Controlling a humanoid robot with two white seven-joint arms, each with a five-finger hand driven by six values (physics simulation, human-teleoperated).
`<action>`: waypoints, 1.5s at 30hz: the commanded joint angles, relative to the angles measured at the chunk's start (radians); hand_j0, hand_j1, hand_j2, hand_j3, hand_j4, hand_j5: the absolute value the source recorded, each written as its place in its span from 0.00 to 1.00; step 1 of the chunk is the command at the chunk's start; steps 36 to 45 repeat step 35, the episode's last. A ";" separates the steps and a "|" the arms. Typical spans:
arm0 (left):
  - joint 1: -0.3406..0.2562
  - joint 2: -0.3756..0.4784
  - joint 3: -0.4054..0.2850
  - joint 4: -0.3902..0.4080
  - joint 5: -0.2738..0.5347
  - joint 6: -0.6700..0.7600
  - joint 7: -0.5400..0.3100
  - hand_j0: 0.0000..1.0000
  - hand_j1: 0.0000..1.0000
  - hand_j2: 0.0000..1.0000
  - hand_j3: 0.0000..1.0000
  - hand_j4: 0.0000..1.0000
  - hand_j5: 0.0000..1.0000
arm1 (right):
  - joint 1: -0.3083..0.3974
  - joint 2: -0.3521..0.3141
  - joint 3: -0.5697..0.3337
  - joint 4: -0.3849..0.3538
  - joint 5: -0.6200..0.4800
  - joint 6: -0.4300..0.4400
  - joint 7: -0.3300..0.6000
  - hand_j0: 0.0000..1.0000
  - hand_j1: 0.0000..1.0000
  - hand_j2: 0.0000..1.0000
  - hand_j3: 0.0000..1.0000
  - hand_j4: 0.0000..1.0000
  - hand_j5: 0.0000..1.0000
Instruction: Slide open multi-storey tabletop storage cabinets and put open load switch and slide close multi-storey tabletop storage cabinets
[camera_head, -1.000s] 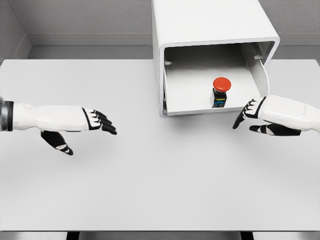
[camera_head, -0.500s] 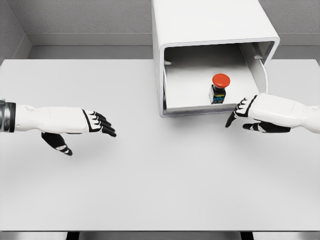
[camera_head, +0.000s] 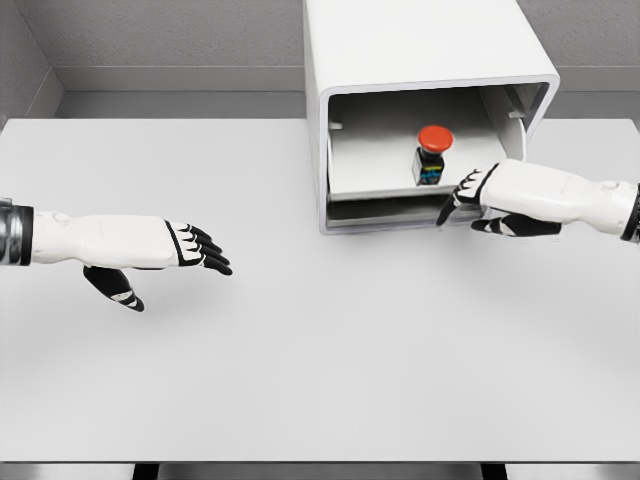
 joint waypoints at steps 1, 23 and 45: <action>0.000 0.001 0.001 0.000 0.006 0.003 0.000 1.00 1.00 1.00 1.00 1.00 1.00 | -0.003 0.019 0.024 0.034 0.012 0.003 0.000 0.62 0.62 0.62 0.62 0.62 0.62; 0.000 -0.001 0.001 0.000 0.006 0.003 0.000 1.00 1.00 1.00 1.00 1.00 1.00 | -0.123 0.070 0.122 0.092 0.021 0.003 0.000 0.68 0.68 0.68 0.68 0.68 0.68; 0.023 0.001 -0.002 0.067 -0.008 0.003 0.000 1.00 1.00 1.00 1.00 1.00 1.00 | 0.040 -0.047 0.044 -0.133 0.021 0.003 0.000 1.00 1.00 1.00 1.00 1.00 1.00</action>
